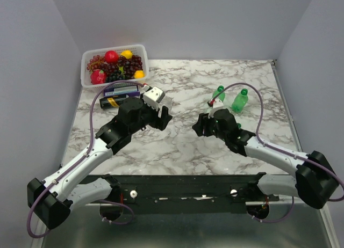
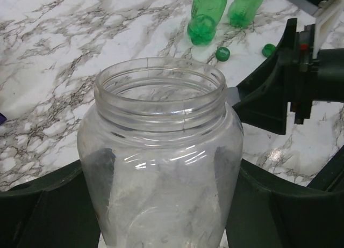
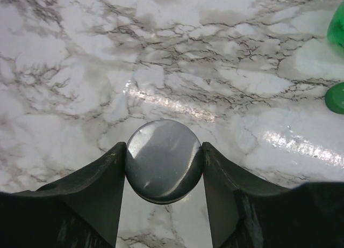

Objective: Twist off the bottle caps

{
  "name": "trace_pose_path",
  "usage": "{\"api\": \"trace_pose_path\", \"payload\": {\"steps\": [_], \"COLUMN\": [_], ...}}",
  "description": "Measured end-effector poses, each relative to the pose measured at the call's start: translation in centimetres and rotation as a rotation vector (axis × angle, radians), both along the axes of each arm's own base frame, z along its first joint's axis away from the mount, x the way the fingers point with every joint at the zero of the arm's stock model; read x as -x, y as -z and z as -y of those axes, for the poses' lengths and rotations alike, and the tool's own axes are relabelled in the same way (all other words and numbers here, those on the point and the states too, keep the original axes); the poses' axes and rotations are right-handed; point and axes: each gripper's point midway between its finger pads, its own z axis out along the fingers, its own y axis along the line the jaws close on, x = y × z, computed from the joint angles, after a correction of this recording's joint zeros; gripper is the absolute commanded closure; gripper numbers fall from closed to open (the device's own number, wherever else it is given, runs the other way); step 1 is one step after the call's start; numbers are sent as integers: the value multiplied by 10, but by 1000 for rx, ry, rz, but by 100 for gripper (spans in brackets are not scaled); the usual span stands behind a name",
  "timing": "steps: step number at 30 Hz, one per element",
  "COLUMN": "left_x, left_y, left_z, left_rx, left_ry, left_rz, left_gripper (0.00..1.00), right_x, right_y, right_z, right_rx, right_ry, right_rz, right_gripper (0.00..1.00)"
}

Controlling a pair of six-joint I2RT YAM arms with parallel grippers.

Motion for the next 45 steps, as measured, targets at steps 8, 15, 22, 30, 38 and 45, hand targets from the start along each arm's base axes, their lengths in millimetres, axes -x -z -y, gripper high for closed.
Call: {"api": "trace_pose_path", "payload": {"steps": [8, 15, 22, 30, 38, 45], "left_x": [0, 0, 0, 0, 1, 3], "left_y": [3, 8, 10, 11, 14, 14], "left_z": [1, 4, 6, 6, 8, 9], "left_rx": [-4, -13, -15, -17, -23, -20], "left_ry": [4, 17, 25, 29, 40, 53], "left_rz": [-7, -22, -27, -30, -39, -42], "left_gripper": [78, 78, 78, 78, 78, 78], "right_x": [-24, -49, -64, -80, -90, -85], "right_y": [52, 64, 85, 94, 93, 90], "right_z": [0, -11, -15, -22, -27, -25], "right_rx": [122, 155, 201, 228, 231, 229], "right_ry": [91, 132, 168, 193, 216, 209], "right_rz": [-76, -77, -98, -100, -103, -113], "right_gripper": [50, 48, 45, 29, 18, 16]}}
